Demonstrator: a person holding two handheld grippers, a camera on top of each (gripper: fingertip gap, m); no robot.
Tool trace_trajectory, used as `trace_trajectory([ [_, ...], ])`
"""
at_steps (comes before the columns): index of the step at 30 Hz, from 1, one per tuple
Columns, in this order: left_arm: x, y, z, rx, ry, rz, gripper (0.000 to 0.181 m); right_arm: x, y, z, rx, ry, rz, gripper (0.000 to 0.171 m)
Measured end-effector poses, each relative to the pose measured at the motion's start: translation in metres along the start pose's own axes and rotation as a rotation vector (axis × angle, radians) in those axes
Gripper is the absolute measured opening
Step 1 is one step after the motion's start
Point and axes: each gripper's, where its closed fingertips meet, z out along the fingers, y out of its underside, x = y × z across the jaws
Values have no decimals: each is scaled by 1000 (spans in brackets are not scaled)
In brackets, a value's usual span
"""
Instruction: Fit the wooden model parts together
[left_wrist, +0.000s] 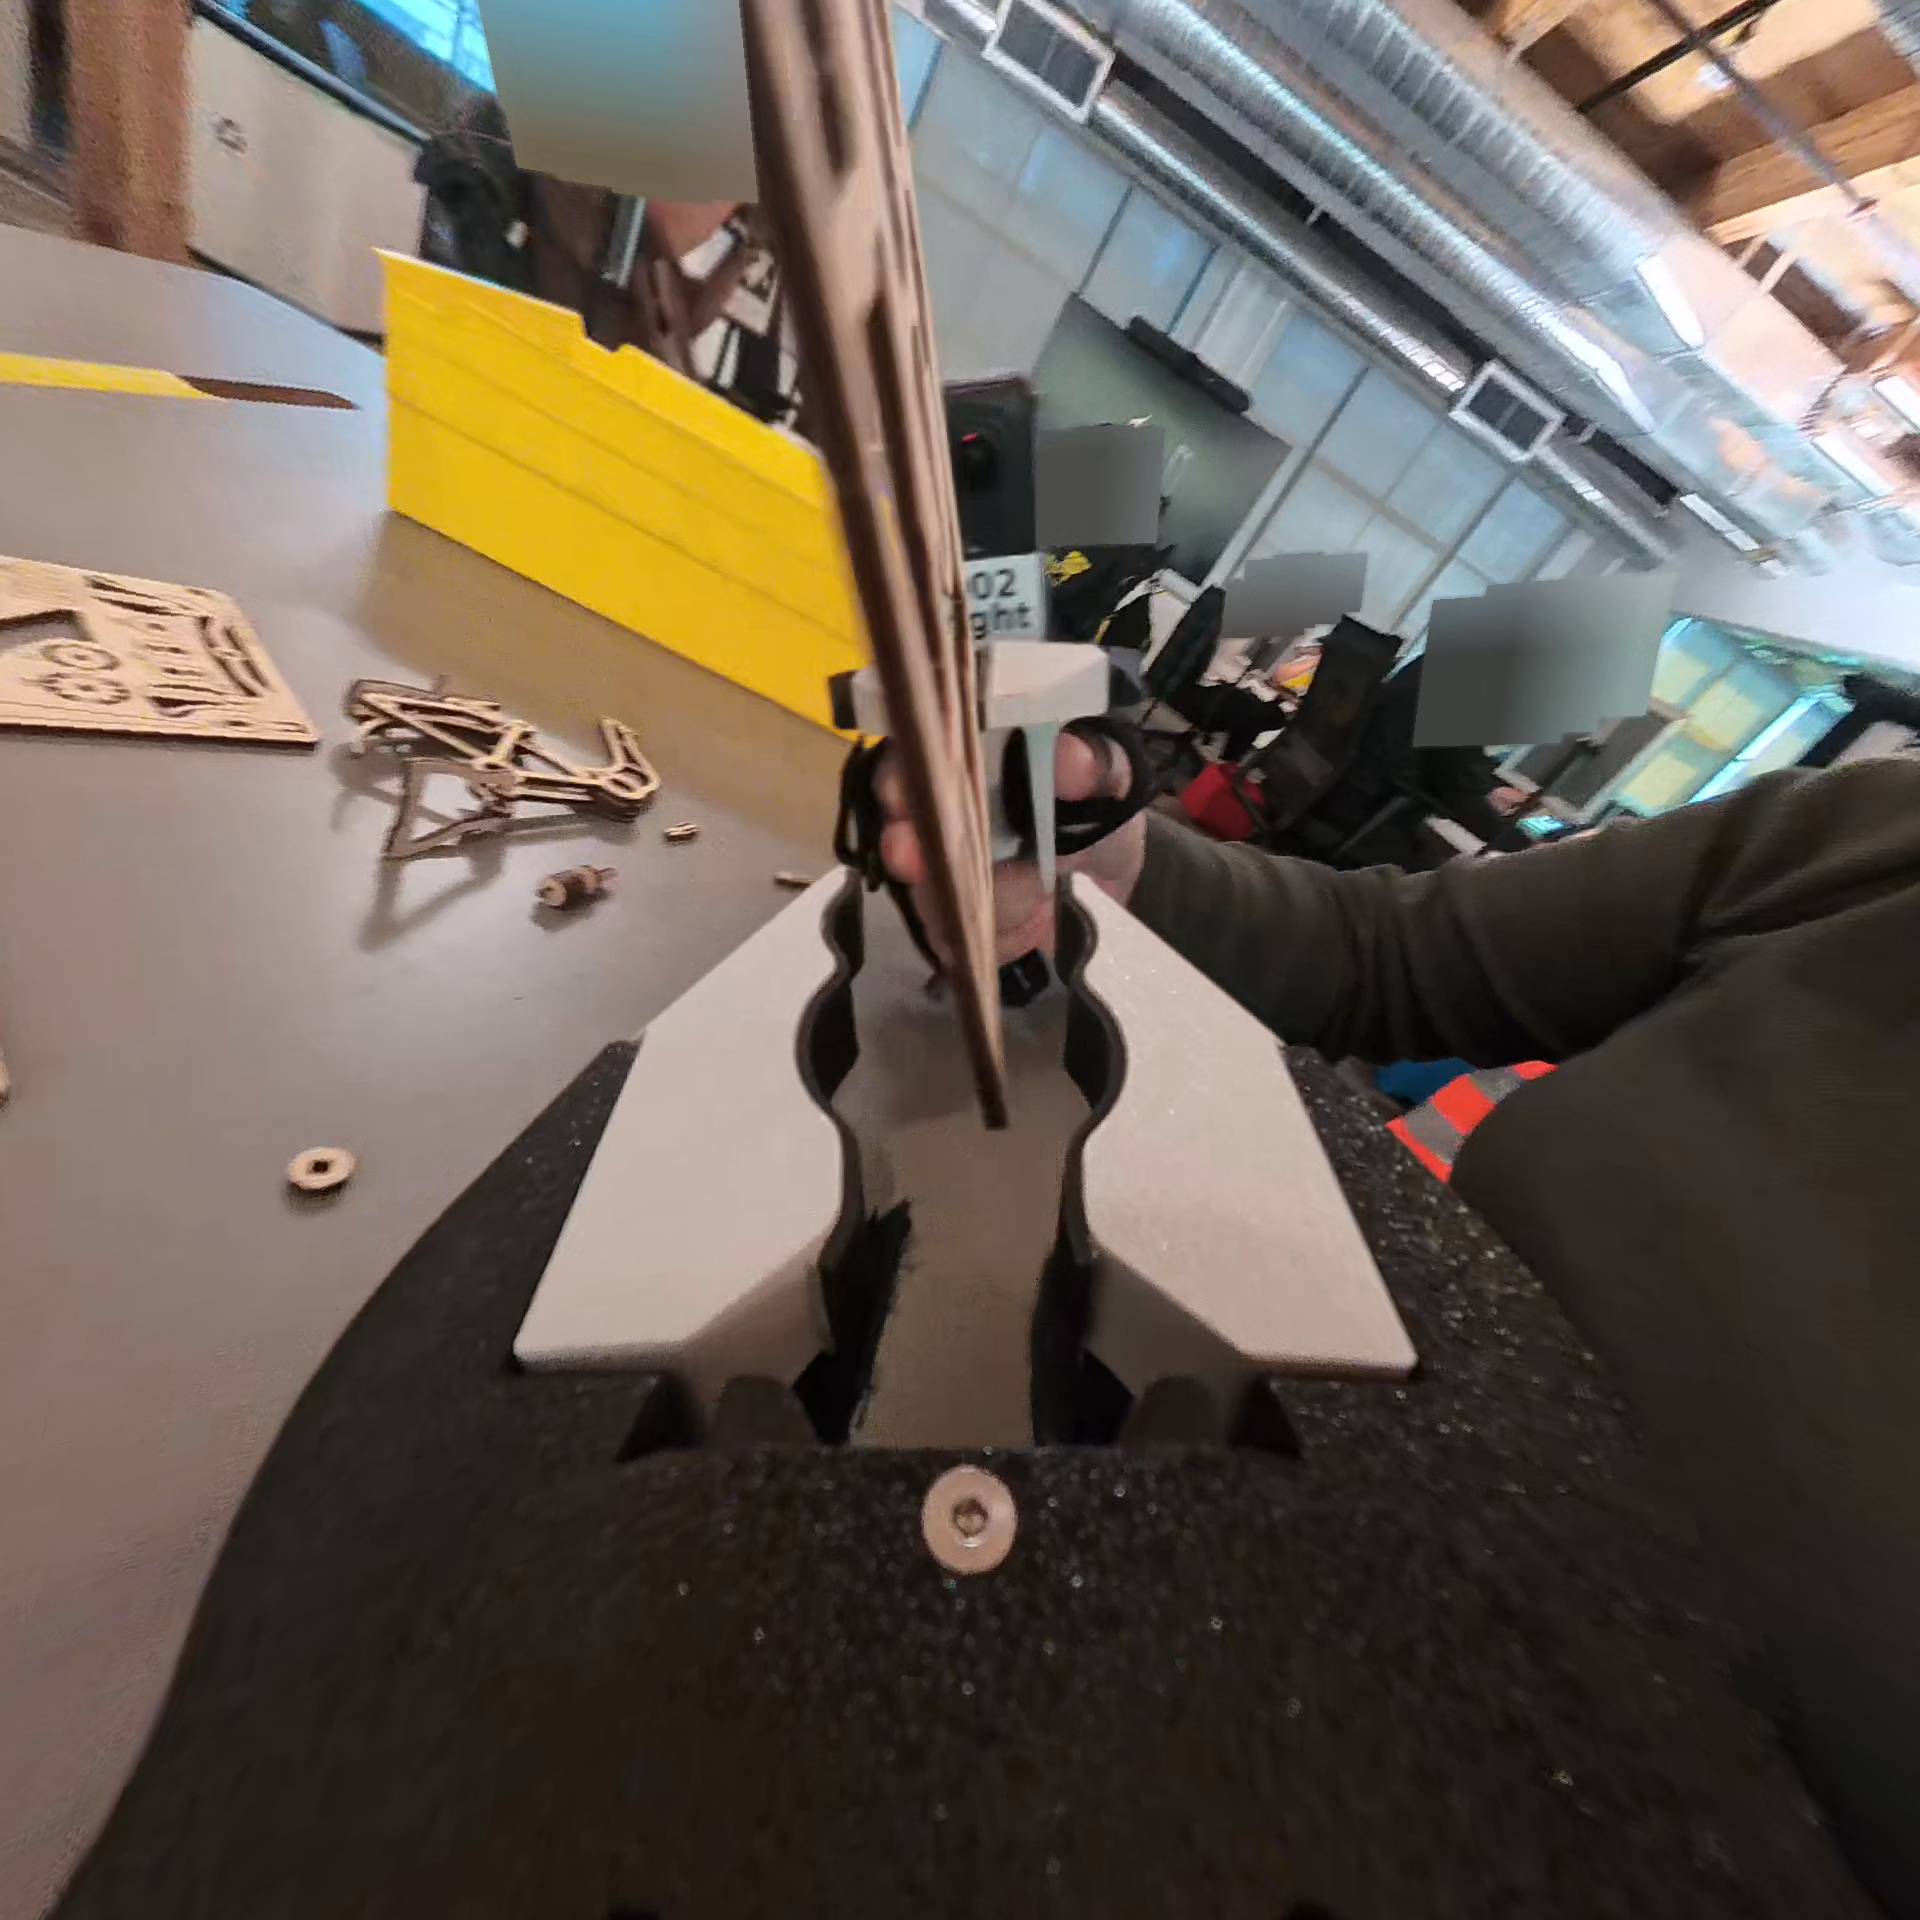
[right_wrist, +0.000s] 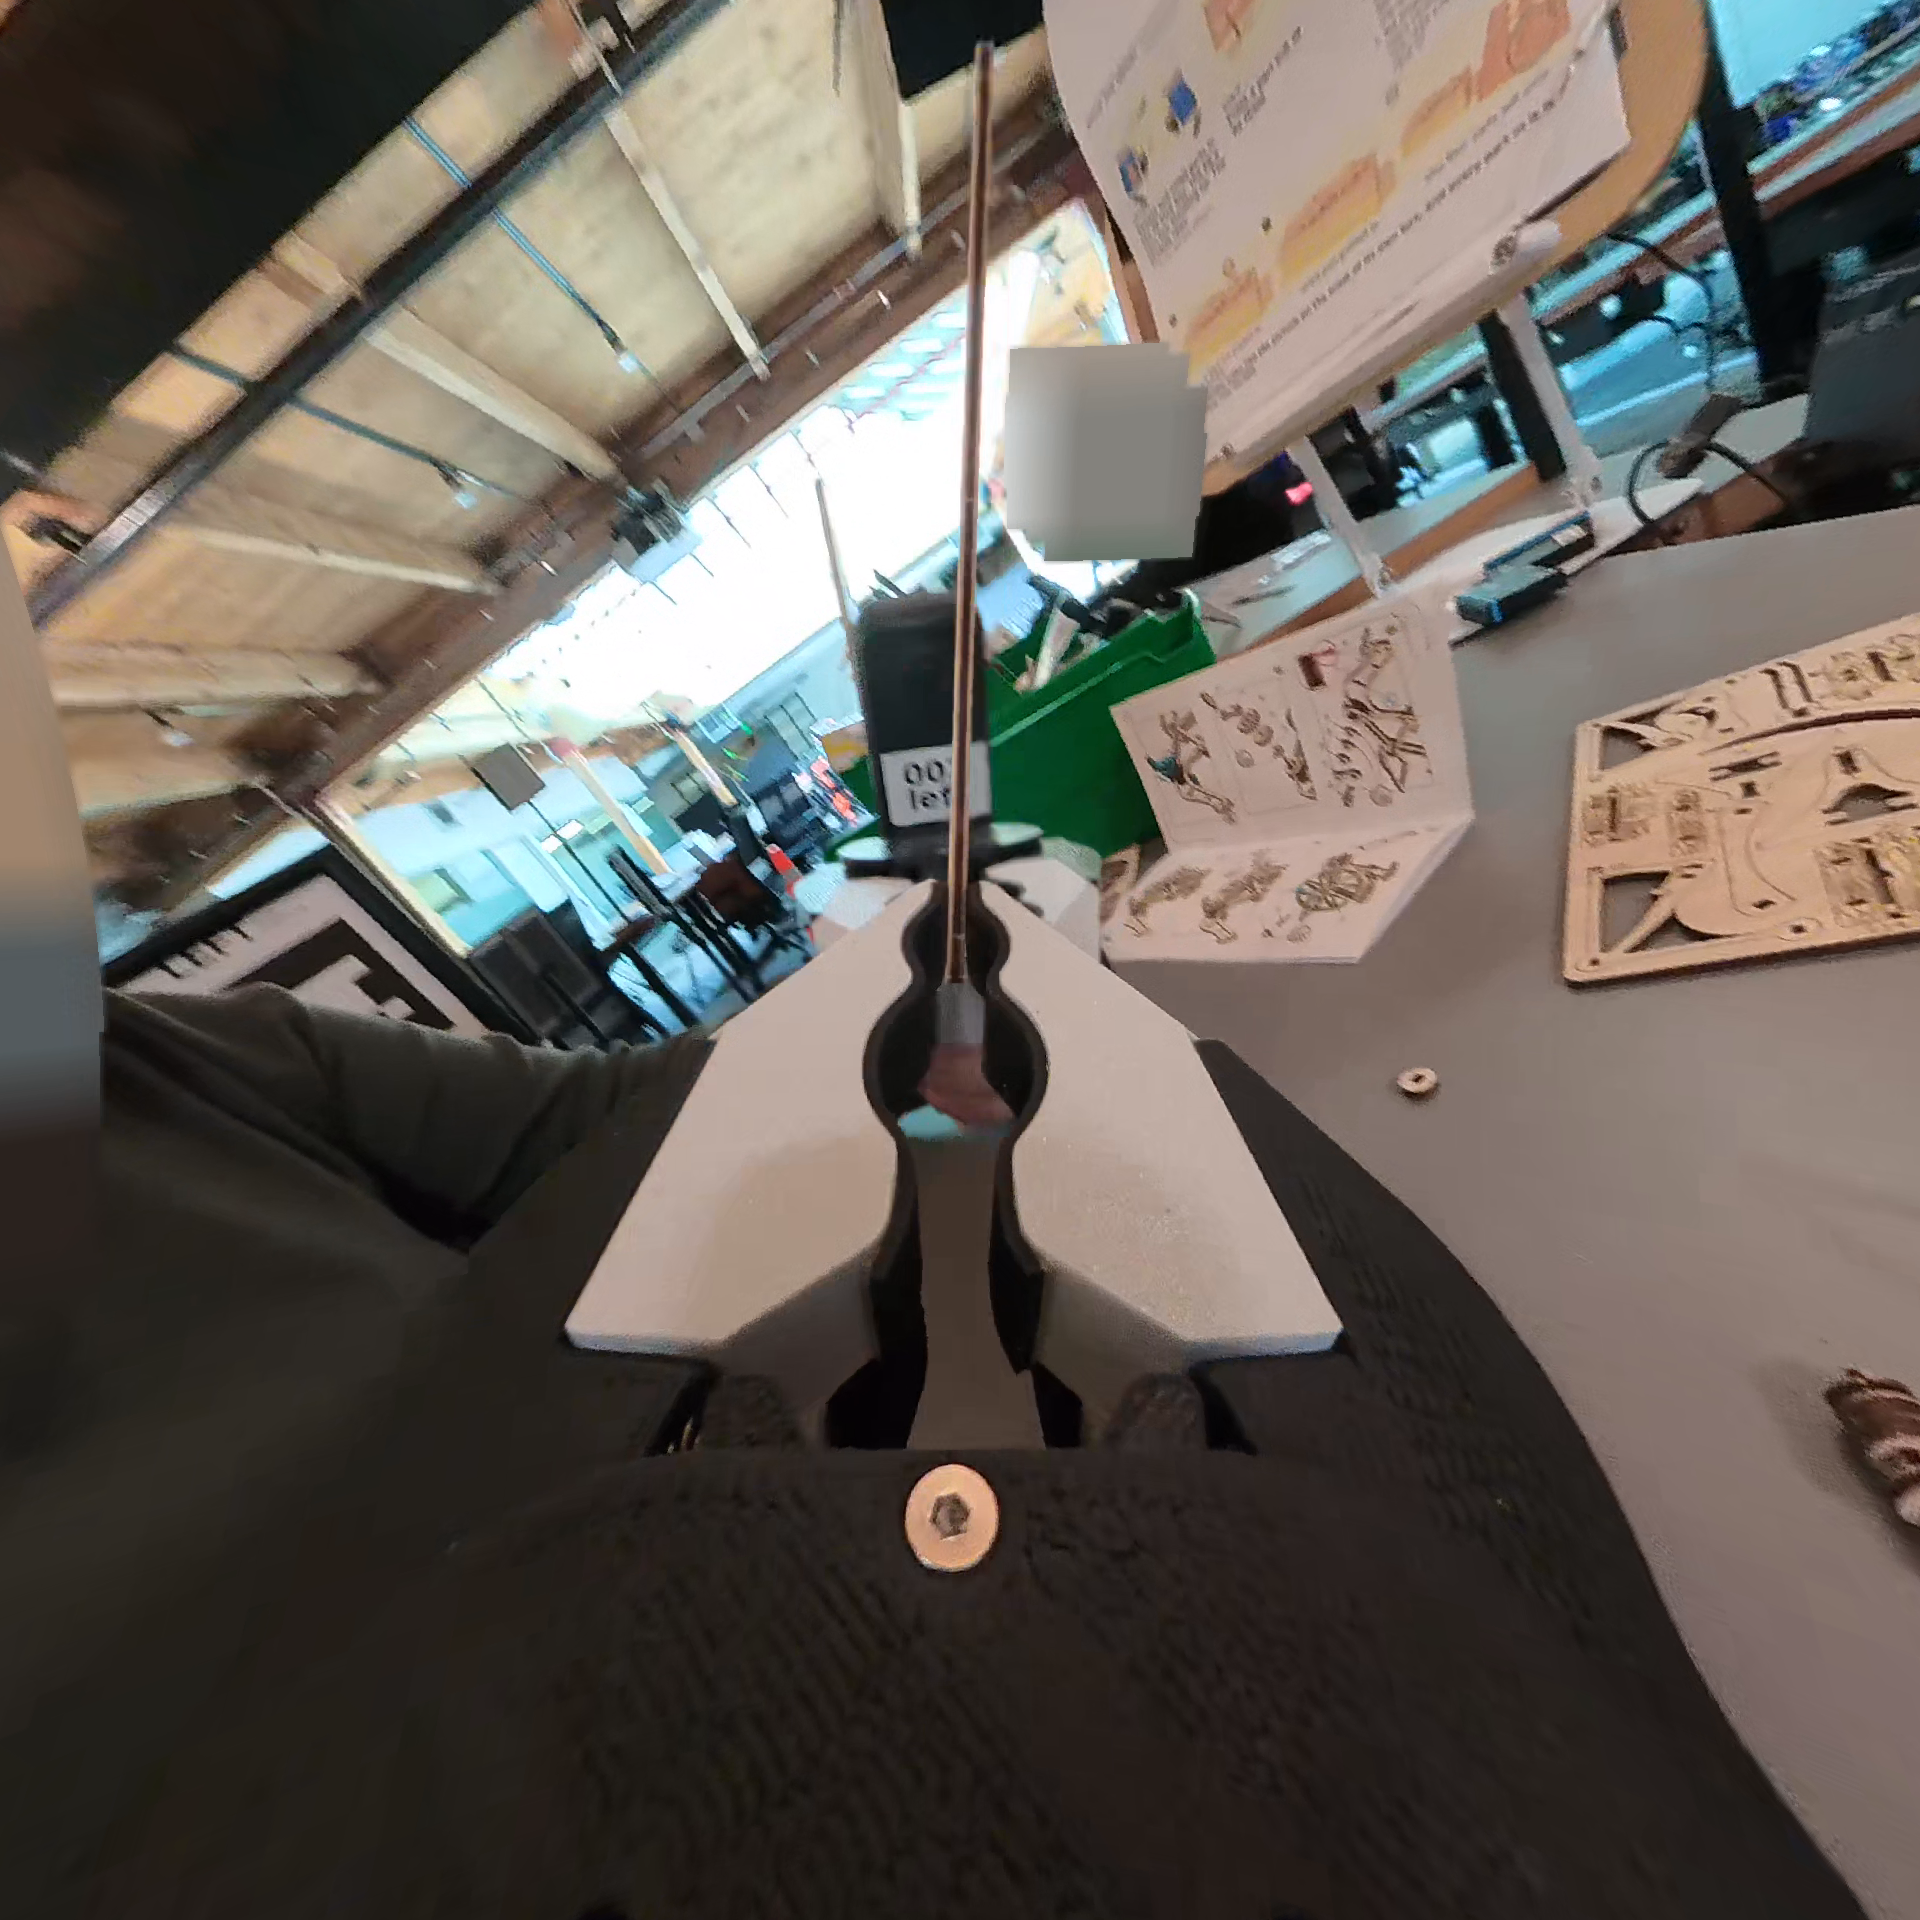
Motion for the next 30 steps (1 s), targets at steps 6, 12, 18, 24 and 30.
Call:
trace_trajectory([
  [6,11,-15,-4,111,65,-1,11,-8,-4,-1,40,-72,15,1],
  [12,9,-17,-4,135,17,49,1,-8,-5,-1,22,-45,-57,0],
  [18,8,-20,-6,191,-1,104,2,-9,-3,-1,2,-34,-123,0],
  [24,6,-19,-6,167,-28,107,1,-6,-3,-1,6,-23,-130,1],
  [30,-6,-12,-6,103,-86,74,1,7,1,-2,-61,109,-297,11],
])
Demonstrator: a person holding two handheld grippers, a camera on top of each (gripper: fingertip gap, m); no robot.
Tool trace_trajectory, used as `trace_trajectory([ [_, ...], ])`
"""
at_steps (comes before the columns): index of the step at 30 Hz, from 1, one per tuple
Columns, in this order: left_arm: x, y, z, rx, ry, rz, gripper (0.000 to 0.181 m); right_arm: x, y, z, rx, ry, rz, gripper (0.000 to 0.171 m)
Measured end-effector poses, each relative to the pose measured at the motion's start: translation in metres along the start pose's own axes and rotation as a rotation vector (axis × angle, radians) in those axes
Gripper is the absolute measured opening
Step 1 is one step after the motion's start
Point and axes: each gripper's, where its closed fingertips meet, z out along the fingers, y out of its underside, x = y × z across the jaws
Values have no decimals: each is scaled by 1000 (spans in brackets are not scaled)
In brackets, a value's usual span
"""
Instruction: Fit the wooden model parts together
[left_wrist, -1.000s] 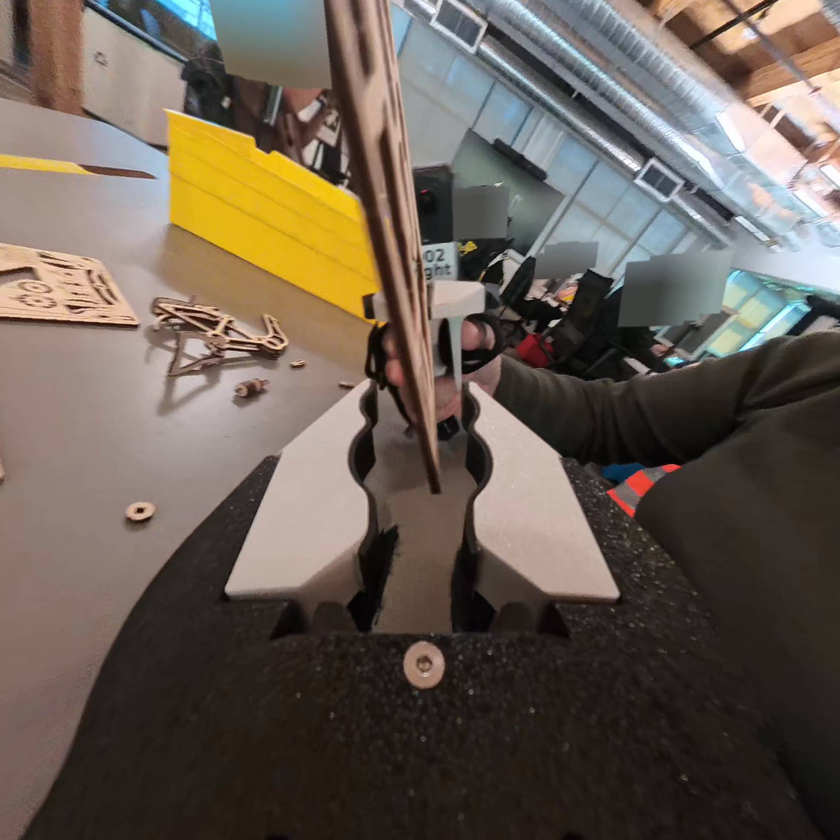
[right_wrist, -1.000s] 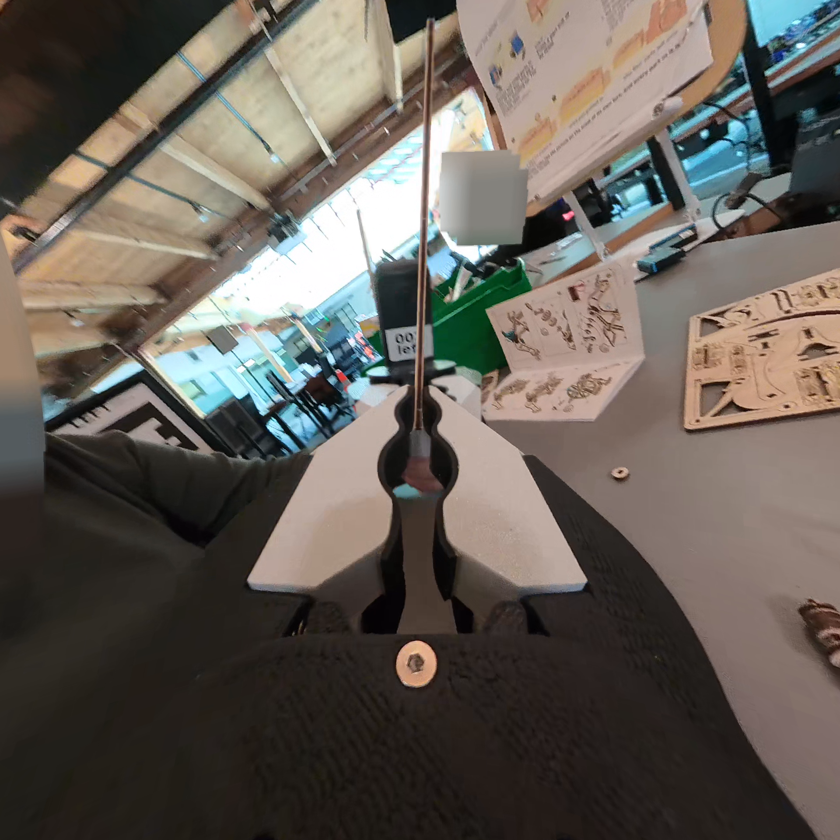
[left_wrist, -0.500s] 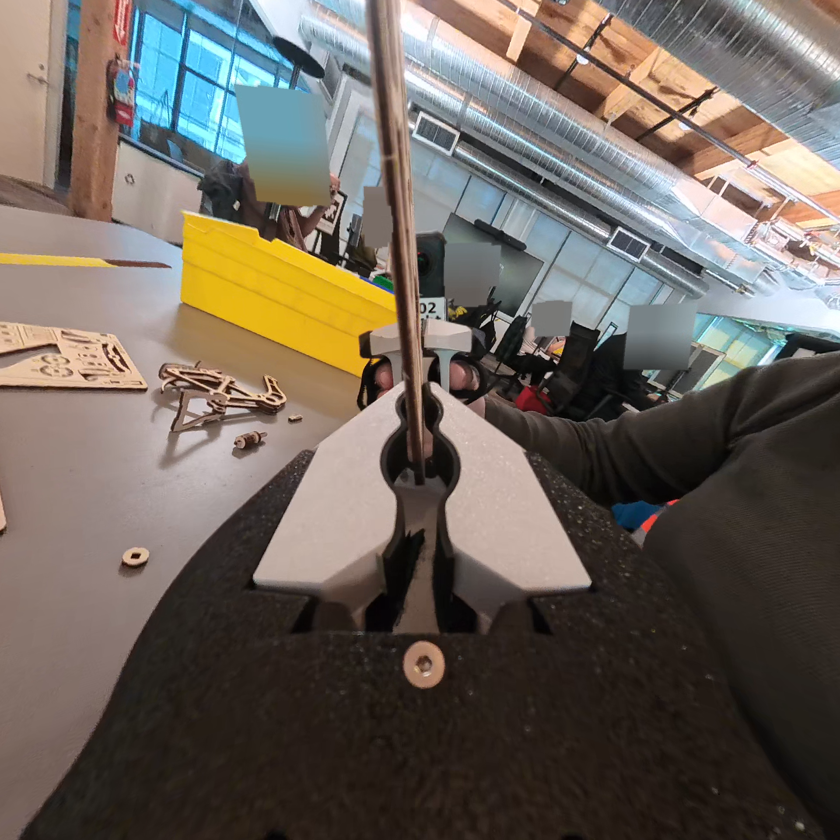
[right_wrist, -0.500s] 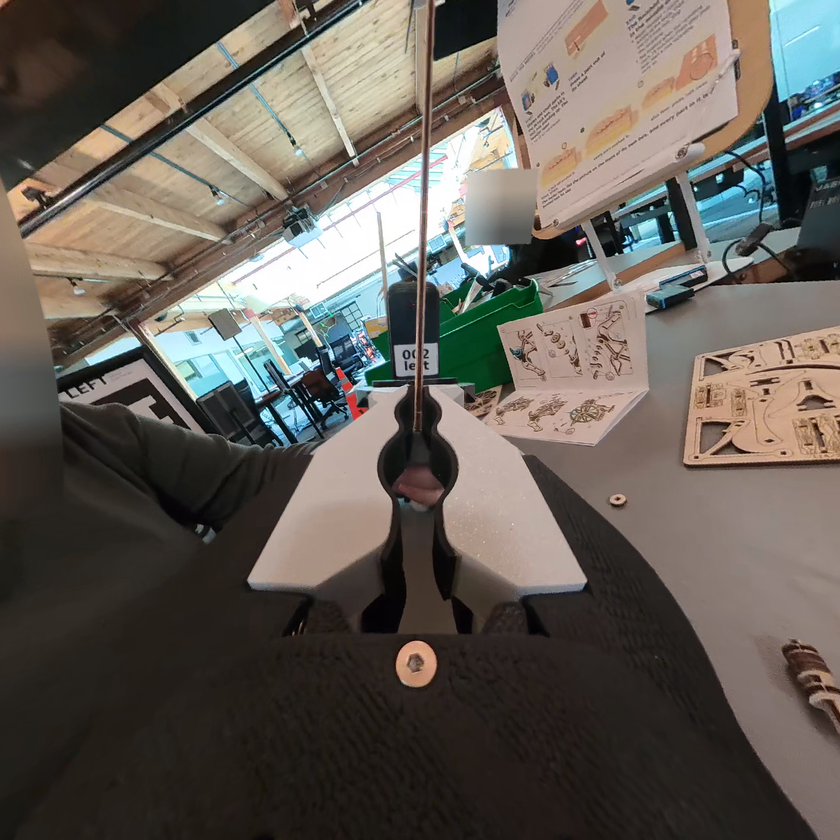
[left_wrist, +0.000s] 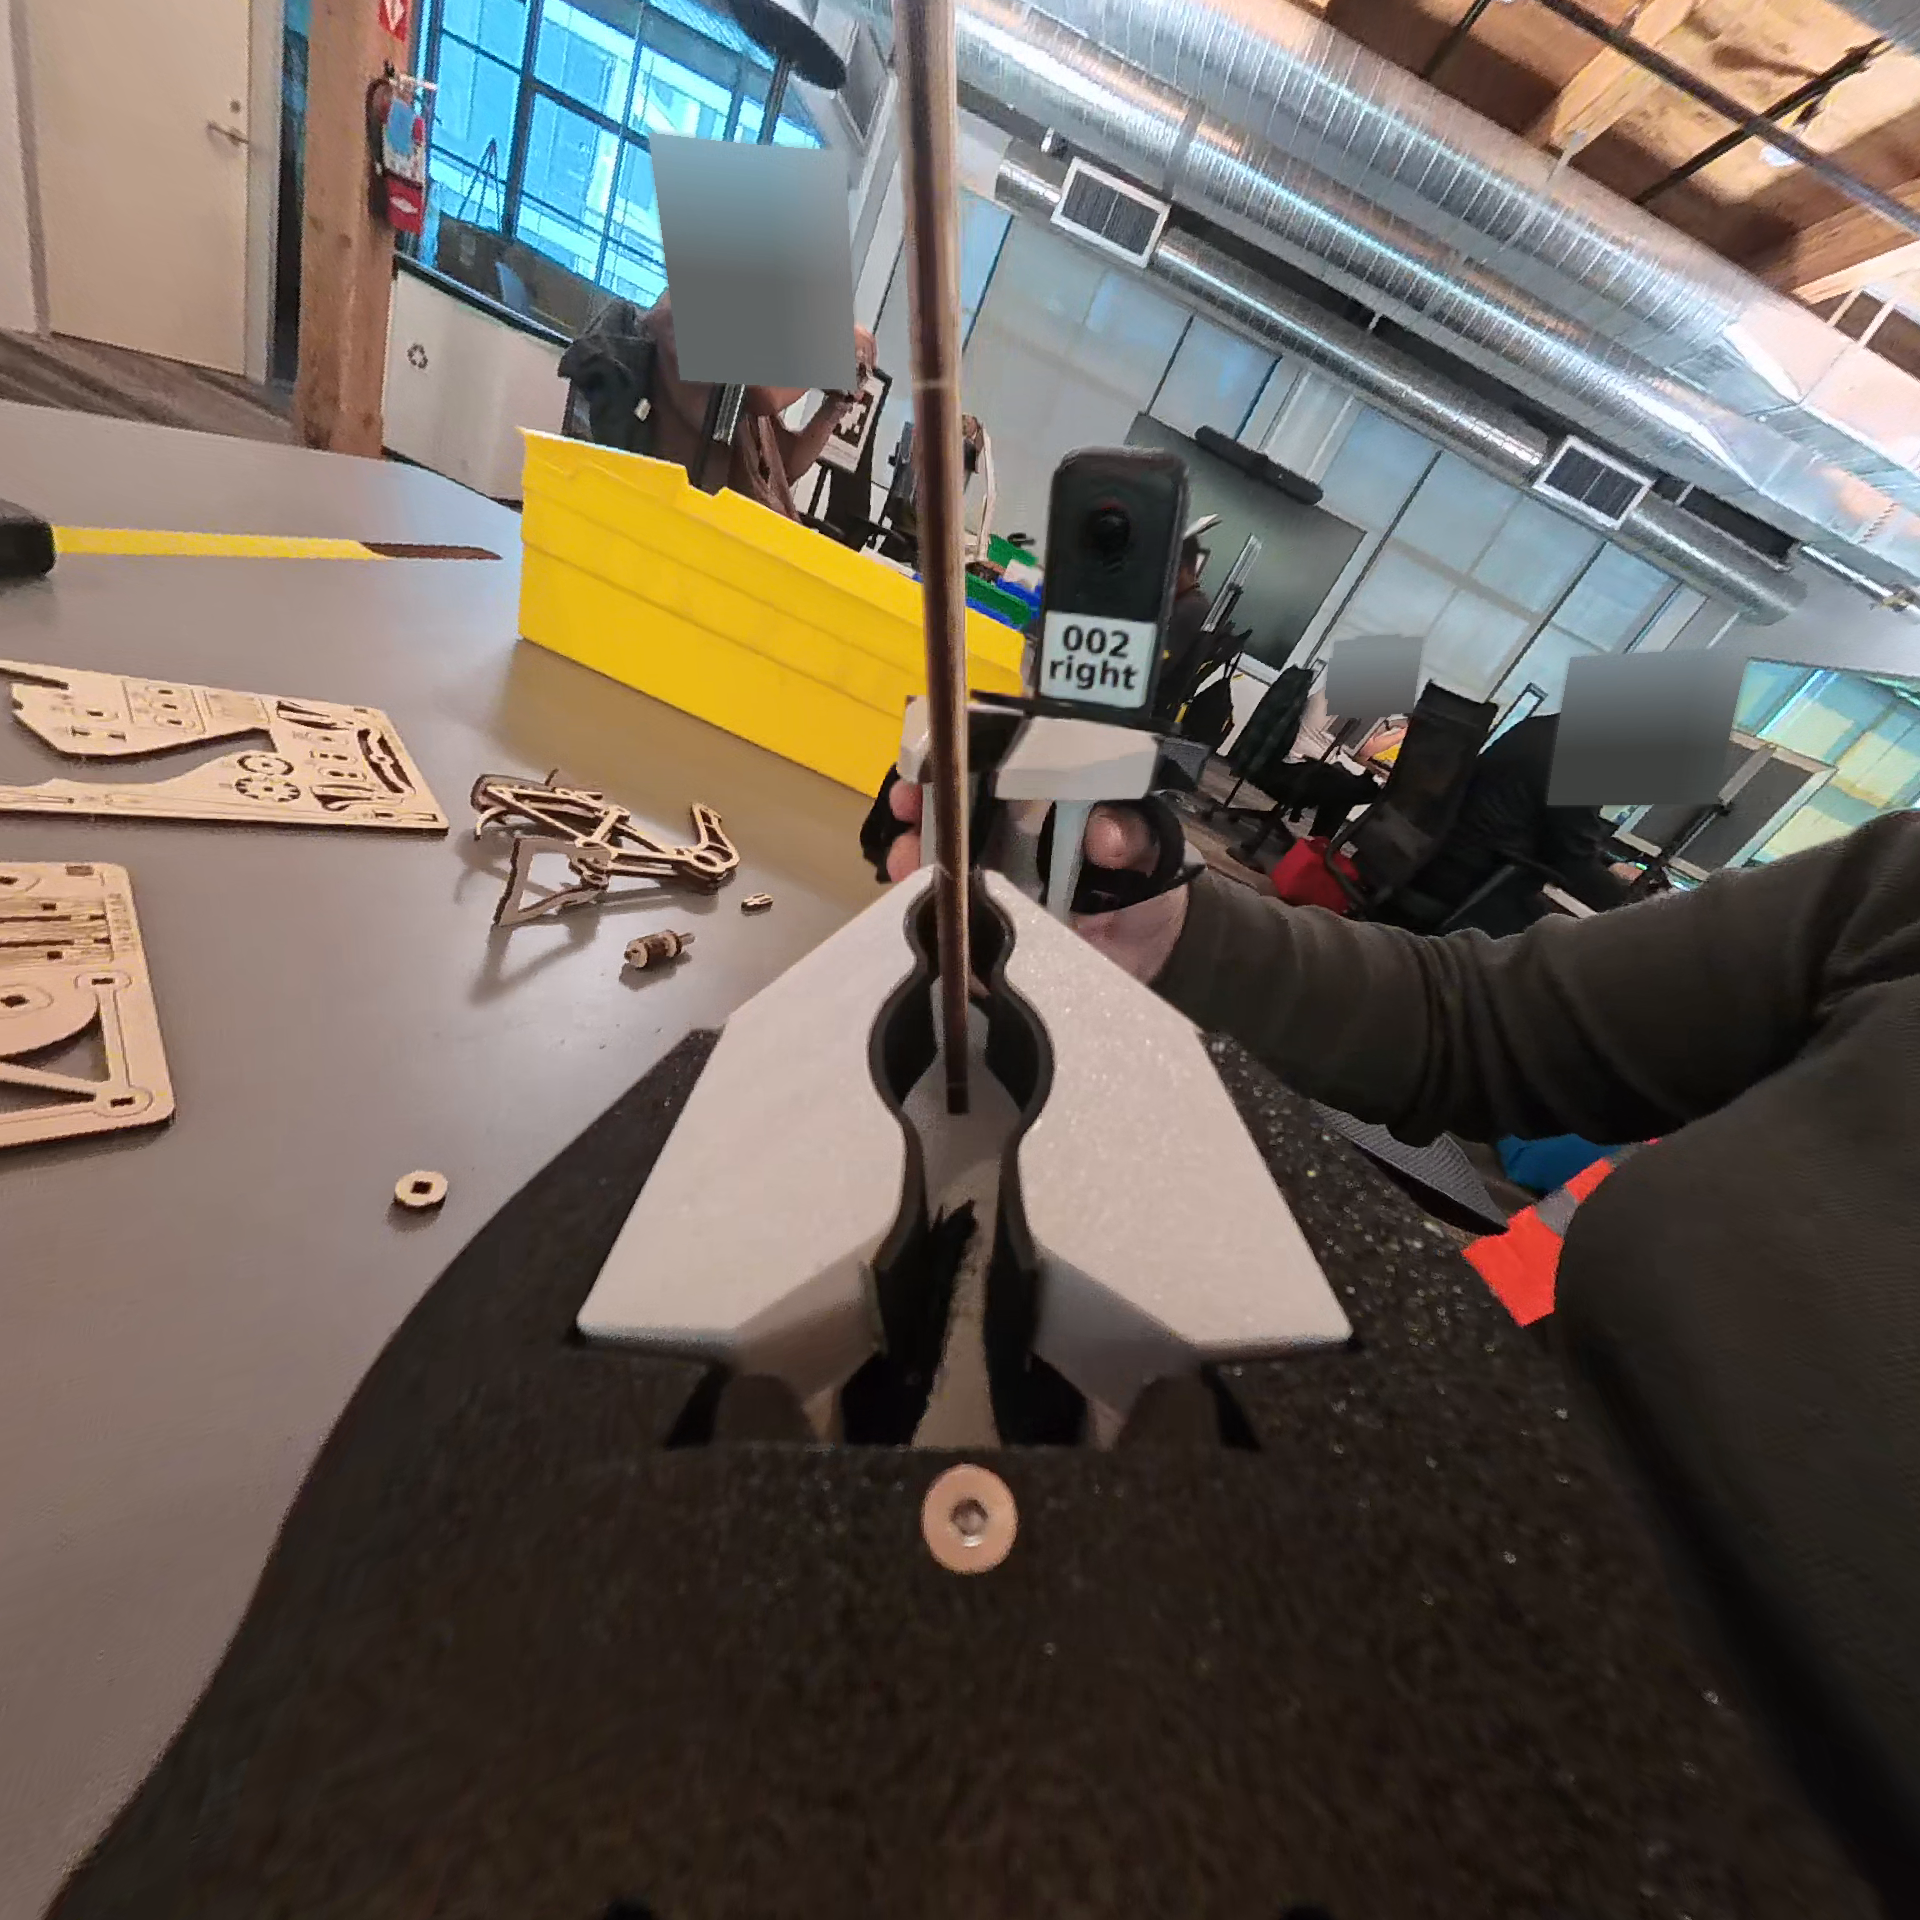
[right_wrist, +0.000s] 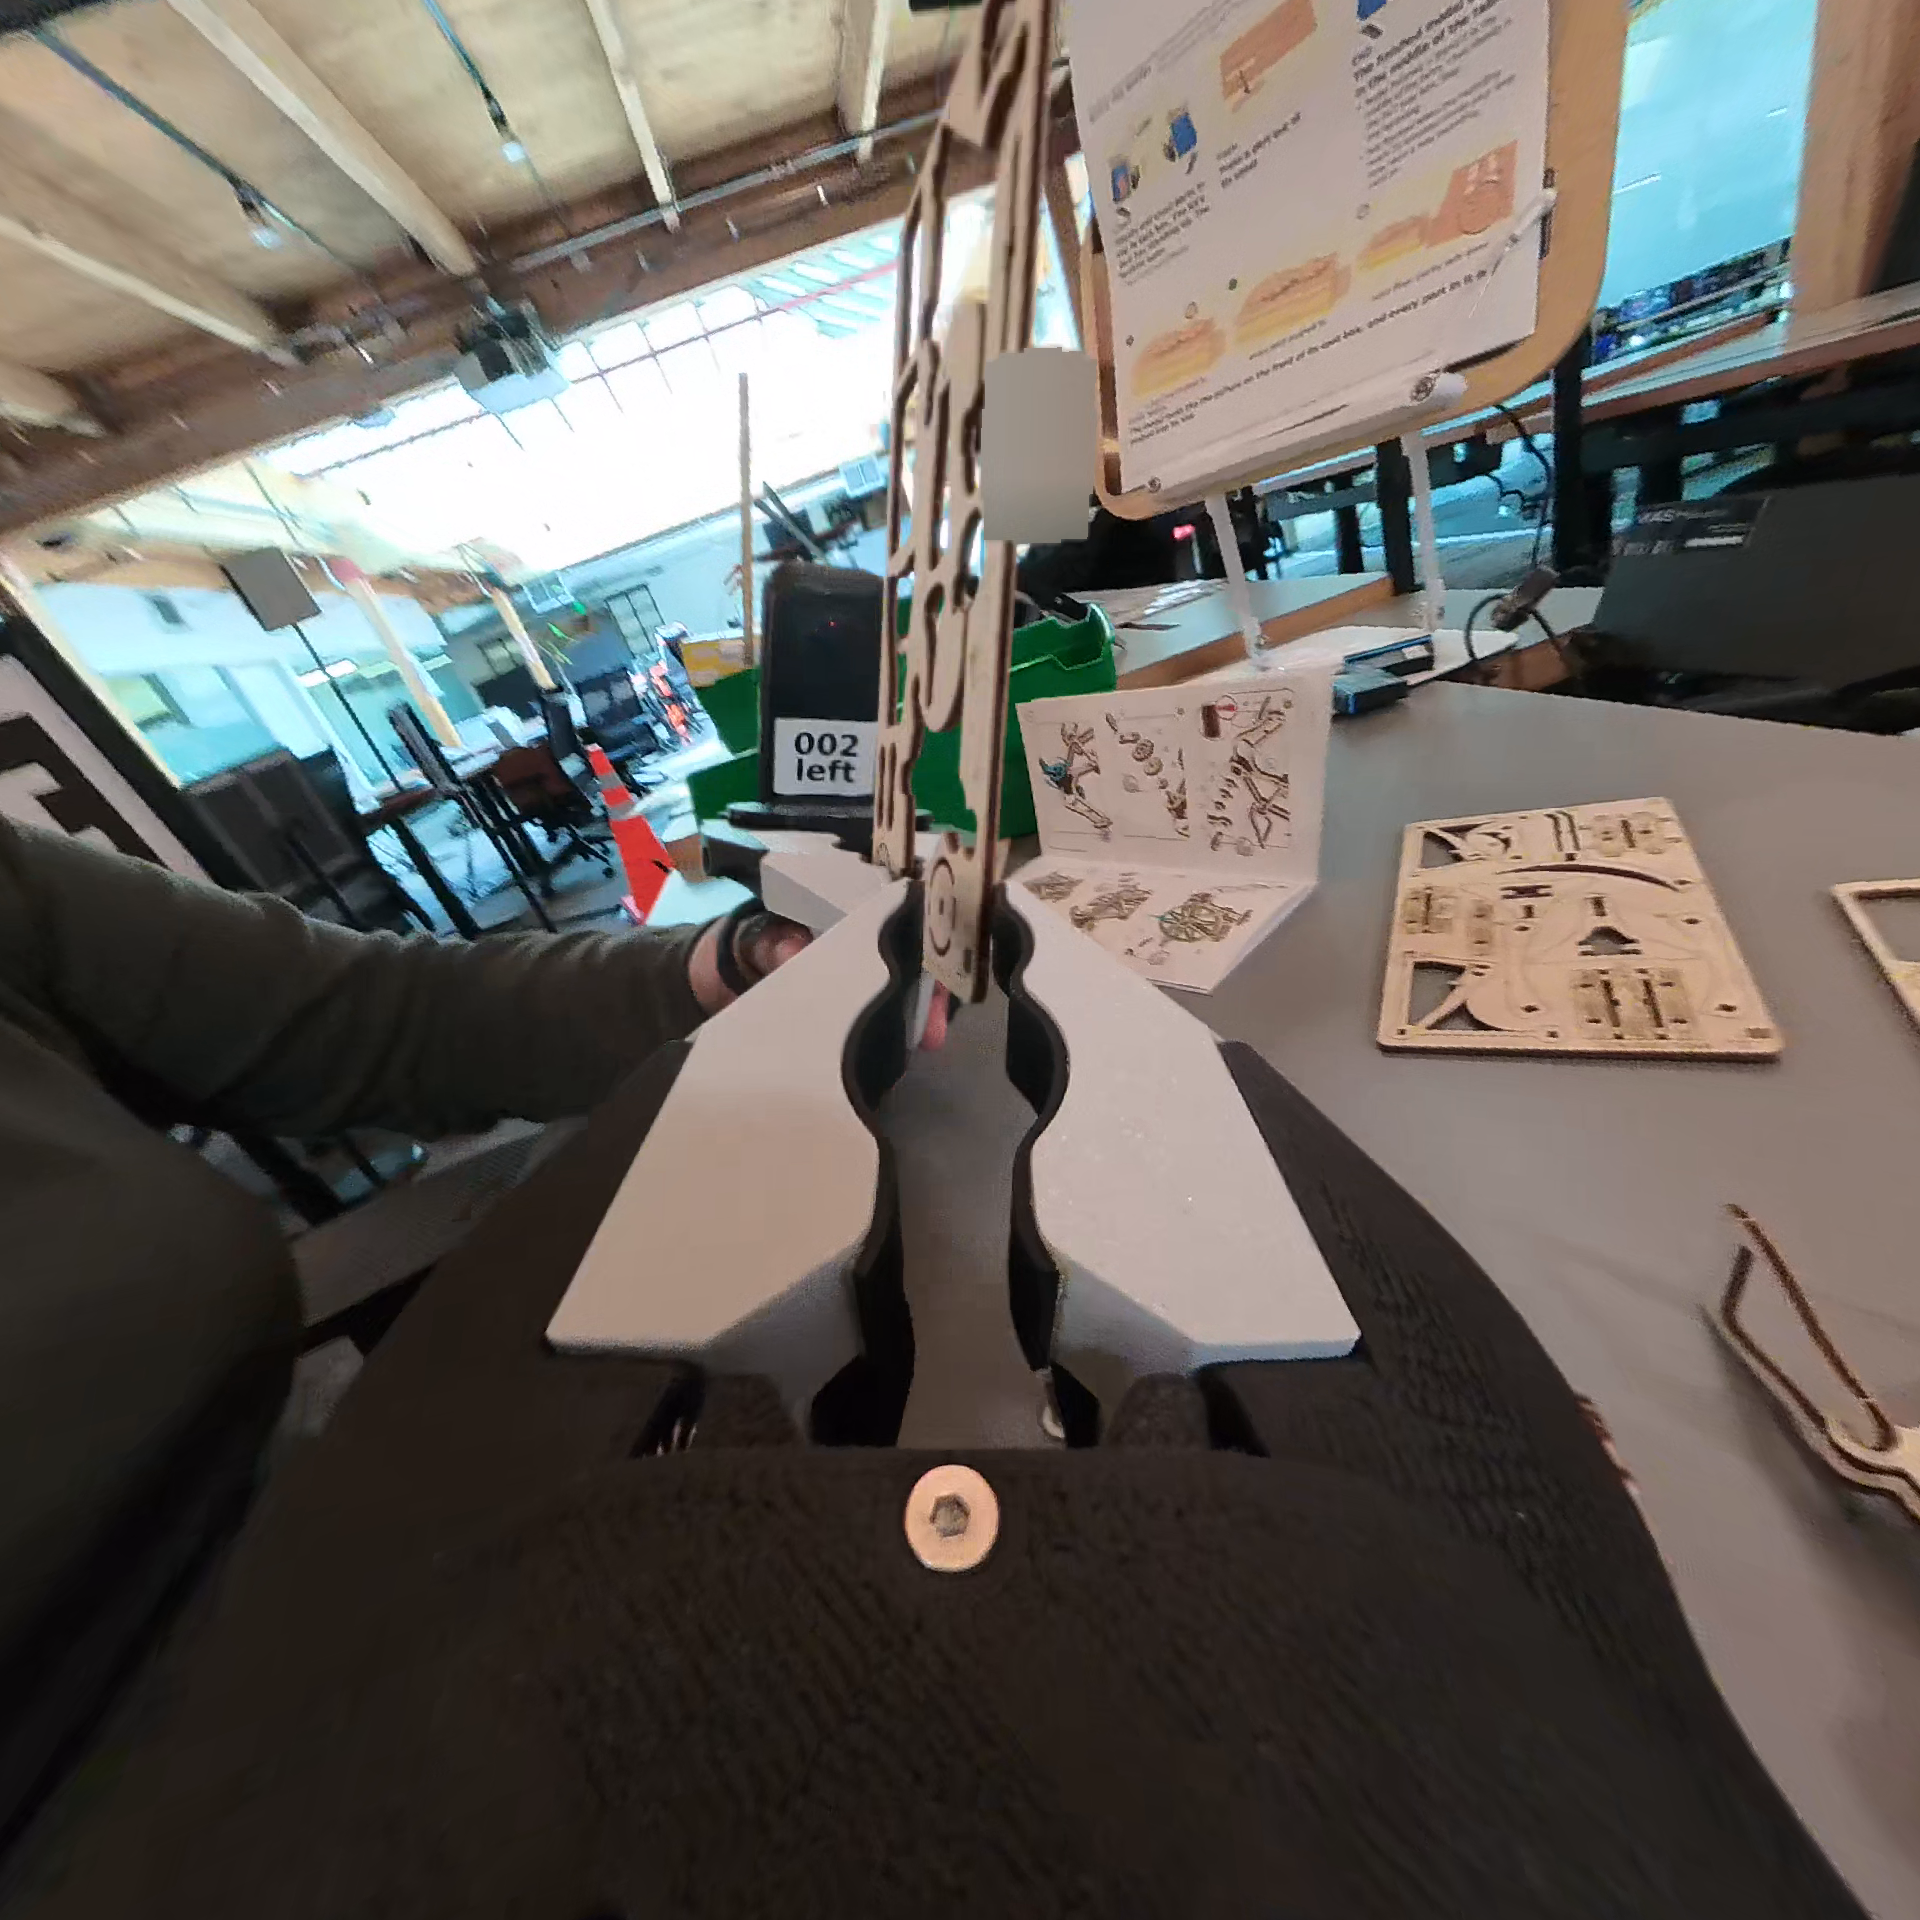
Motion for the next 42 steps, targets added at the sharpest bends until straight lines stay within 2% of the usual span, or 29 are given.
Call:
trace_trajectory([
  [4,1,5,2,-25,9,-1,1,0,5,0,-57,14,-58,13],
  [10,4,4,4,-20,-25,100,2,-5,5,-4,-91,-26,-62,5],
  [12,2,1,4,-4,-55,119,14,-9,3,-4,-80,-55,-40,2],
  [15,1,-1,3,15,-36,81,18,-10,3,-2,-73,-60,-24,1],
  [20,10,-1,3,31,41,58,1,-11,2,-3,-50,-101,44,1],
  [29,5,6,4,-31,32,-1,1,-4,11,-3,-119,-24,-63,8],
  [42,5,14,6,-75,39,-28,1,-4,20,-6,-177,-67,-21,6],
])
